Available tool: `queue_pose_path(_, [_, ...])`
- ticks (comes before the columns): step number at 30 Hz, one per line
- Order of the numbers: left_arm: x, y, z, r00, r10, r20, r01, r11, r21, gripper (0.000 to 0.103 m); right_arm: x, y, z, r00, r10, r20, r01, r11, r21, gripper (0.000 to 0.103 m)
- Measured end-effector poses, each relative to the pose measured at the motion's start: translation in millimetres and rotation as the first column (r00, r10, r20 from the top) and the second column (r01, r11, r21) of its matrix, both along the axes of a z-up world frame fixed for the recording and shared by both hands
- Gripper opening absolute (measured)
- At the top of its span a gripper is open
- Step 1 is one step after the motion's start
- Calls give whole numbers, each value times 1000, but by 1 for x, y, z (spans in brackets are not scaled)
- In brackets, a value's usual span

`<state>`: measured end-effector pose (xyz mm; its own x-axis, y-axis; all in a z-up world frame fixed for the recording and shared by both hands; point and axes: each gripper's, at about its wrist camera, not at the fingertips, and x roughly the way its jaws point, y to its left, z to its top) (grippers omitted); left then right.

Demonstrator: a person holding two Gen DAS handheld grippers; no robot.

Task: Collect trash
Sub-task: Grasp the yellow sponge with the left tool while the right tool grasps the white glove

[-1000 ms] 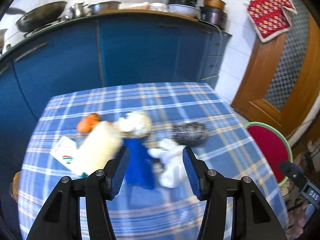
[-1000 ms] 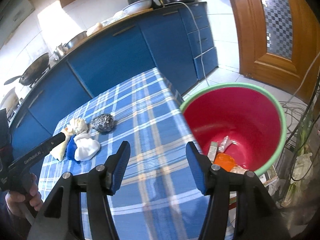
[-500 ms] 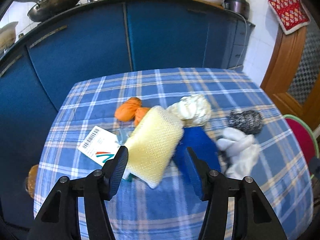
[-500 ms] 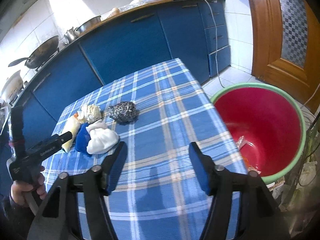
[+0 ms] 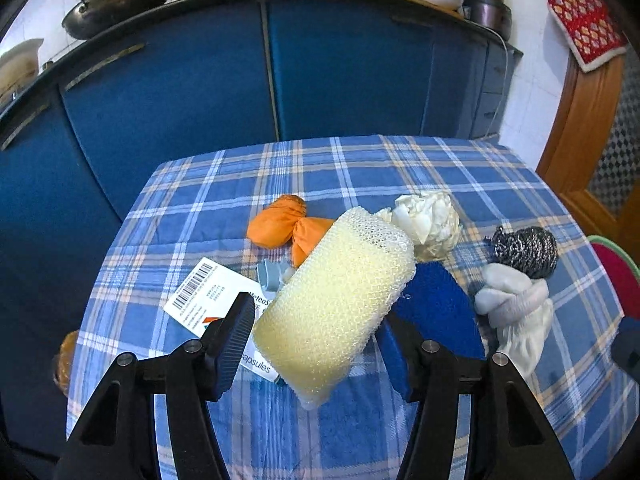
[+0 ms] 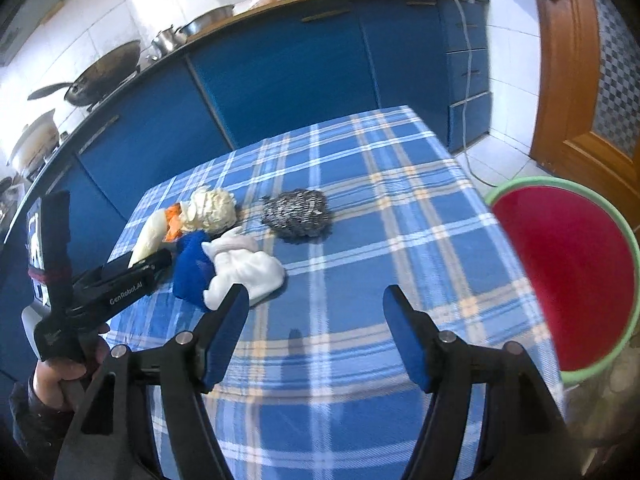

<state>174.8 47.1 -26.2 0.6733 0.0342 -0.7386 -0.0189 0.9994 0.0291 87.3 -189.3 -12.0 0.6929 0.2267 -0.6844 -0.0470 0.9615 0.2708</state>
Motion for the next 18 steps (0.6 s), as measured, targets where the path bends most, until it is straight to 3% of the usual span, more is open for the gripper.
queue_pose_path(2, [1,2,0,1000,-4,0,4,1000,-15,48,6,8,-2,1000,19,-10,-19,1000,-2,71])
queue_pose_path(6, [0,5,0,1000,-8,4,8,999,-36,38,19,23,-6,998,58,-26,-59,998,-10,71])
queue_pose_path(18, [-11,6,11,999,-19,33,22,997,-70,37,51,56,-22,991,117,-70,-119,993,-27,71])
